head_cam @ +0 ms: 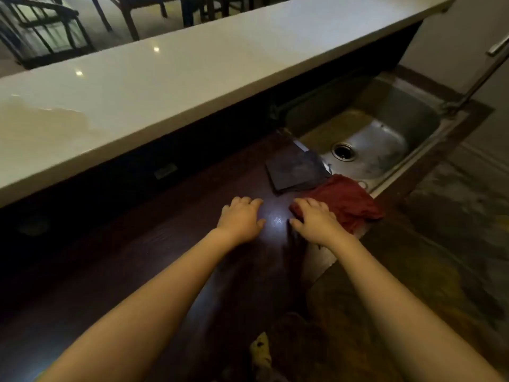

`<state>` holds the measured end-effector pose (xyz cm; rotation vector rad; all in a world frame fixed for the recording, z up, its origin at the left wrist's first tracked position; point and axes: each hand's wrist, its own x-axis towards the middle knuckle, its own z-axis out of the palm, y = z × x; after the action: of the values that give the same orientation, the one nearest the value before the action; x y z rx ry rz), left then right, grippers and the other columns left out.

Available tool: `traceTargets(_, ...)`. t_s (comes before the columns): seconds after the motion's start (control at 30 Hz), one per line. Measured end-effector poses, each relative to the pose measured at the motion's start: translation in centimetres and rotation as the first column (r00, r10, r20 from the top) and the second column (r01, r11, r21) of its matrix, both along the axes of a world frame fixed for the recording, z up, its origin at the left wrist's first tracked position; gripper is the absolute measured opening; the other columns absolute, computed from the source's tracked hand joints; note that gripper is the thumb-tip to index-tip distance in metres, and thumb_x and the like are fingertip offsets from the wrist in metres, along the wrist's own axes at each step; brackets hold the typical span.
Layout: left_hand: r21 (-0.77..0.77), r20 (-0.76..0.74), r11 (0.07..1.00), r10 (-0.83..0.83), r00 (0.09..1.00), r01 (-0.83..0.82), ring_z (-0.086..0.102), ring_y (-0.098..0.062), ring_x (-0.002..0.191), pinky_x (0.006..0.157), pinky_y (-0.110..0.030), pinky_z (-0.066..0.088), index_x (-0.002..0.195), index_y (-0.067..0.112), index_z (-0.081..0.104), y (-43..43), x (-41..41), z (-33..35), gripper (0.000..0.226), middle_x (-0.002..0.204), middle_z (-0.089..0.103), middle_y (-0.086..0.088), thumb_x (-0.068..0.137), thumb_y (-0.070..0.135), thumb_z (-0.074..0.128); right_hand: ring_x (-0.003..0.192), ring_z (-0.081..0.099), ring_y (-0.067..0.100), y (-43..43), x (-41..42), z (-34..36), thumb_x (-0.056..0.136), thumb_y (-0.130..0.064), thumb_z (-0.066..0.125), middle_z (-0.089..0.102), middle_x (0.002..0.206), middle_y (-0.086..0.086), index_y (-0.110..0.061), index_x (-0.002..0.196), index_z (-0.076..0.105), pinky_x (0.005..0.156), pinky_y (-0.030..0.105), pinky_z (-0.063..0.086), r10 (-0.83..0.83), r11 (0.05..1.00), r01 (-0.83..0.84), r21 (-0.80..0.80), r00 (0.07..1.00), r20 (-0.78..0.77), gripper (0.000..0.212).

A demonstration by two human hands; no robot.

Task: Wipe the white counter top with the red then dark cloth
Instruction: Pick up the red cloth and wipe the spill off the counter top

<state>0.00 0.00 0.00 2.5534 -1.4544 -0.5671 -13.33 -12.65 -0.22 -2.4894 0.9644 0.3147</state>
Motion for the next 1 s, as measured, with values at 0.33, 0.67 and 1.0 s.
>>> traceTargets(0.33, 0.006, 0.017, 0.990, -0.143, 0.990, 0.143, 0.017, -0.033, 0.138, 0.112, -0.045, 0.016, 0.142, 0.019, 0.023, -10.2, -5.8, -2.9, 0.062, 0.153, 0.018, -0.015, 0.089, 0.040, 0.046, 0.143, 0.002, 0.032, -9.2, -4.8, -1.8, 0.092, -0.042, 0.043, 0.007, 0.157, 0.008, -0.023, 0.145, 0.015, 0.113, 0.049, 0.012, -0.096, 0.995, 0.091, -0.046, 0.987, -0.128, 0.063)
traceTargets(0.67, 0.045, 0.045, 0.995, -0.087, 0.995, 0.085, 0.017, -0.040, 0.135, 0.111, -0.051, 0.017, 0.136, 0.009, 0.032, -13.2, -8.6, -5.4, 0.062, 0.151, 0.020, -0.023, 0.088, 0.046, 0.045, 0.139, 0.013, 0.034, -13.0, -5.9, -3.7, 0.090, -0.036, 0.051, 0.017, 0.154, 0.014, -0.021, 0.142, 0.030, 0.113, 0.045, 0.019, 0.010, 0.992, -0.018, -0.122, 0.998, -0.068, 0.058)
traceTargets(1.0, -0.105, 0.100, 0.992, -0.059, 0.993, 0.070, 0.015, -0.032, 0.141, 0.115, -0.042, 0.012, 0.139, 0.013, 0.031, -12.2, -9.2, -7.9, 0.054, 0.151, 0.026, -0.014, 0.092, 0.036, 0.043, 0.111, 0.042, 0.028, -11.9, -6.4, -5.2, 0.081, -0.024, 0.064, 0.056, 0.112, 0.005, -0.013, 0.112, 0.063, 0.091, 0.042, 0.035, -0.002, 0.955, 0.071, -0.288, 0.973, 0.232, 0.033)
